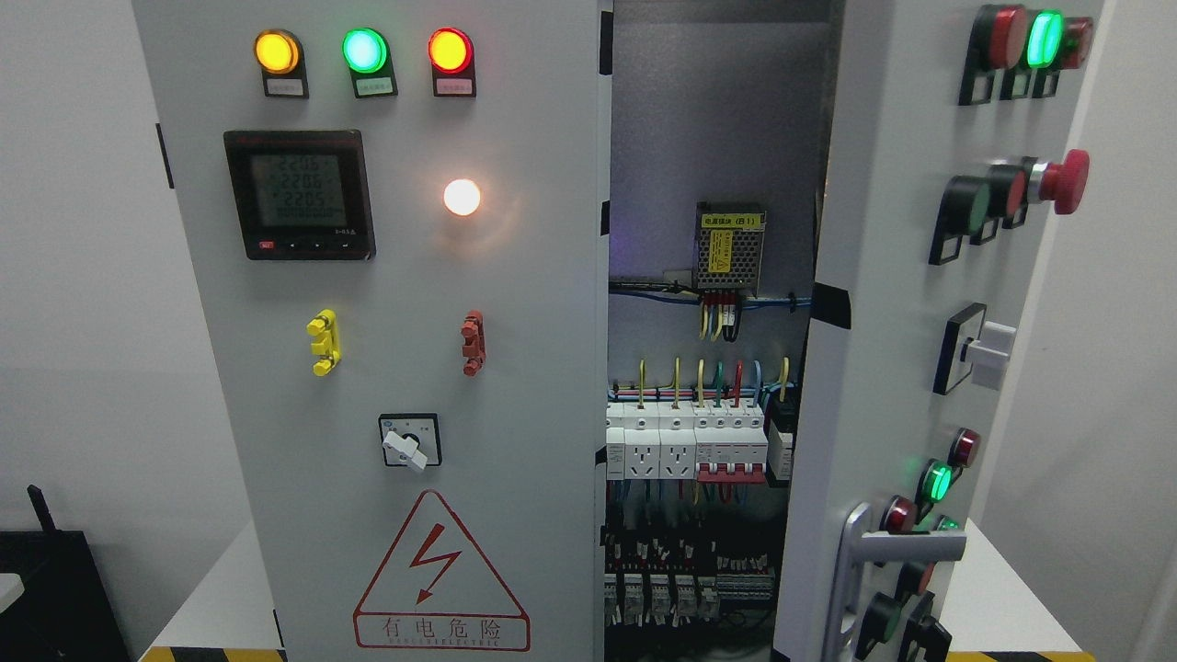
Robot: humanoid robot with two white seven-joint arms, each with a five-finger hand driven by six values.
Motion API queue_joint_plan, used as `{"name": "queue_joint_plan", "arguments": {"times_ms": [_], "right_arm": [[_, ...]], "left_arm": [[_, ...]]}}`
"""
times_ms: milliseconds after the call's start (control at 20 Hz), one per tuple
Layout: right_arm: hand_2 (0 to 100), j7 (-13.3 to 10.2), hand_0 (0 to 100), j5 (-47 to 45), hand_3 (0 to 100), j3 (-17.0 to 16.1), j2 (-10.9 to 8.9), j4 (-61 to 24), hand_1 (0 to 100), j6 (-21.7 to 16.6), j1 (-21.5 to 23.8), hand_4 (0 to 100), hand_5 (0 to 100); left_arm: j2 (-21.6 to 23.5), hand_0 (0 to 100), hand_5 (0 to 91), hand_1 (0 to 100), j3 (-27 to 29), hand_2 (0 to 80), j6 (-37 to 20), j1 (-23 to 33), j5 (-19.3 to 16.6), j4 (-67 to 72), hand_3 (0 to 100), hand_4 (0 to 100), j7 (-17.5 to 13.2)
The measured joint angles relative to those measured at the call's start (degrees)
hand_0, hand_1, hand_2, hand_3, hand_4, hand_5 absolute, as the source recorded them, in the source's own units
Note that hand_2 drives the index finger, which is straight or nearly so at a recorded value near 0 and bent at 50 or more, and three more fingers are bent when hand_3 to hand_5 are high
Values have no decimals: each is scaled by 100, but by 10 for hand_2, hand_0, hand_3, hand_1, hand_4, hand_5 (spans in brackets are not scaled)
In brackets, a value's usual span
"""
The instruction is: Open door with both hands
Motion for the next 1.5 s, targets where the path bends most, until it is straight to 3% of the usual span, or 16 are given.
{"name": "queue_joint_plan", "arguments": {"times_ms": [1151,1301,1501], "right_arm": [[0,0,120,1,0,0,1,0,389,0,0,0,0],[0,0,120,2,0,0,1,-2,389,0,-1,0,0],[0,0,120,2,0,0,0,1,389,0,0,0,0]], "left_arm": [[9,120,0,389,-5,0,-18,31,7,-18,0,0,2],[76,120,0,389,-5,0,-34,337,65,-320,0,0,-6],[346,120,0,389,12,0,-22,1360,591,-1548,0,0,-22]]}}
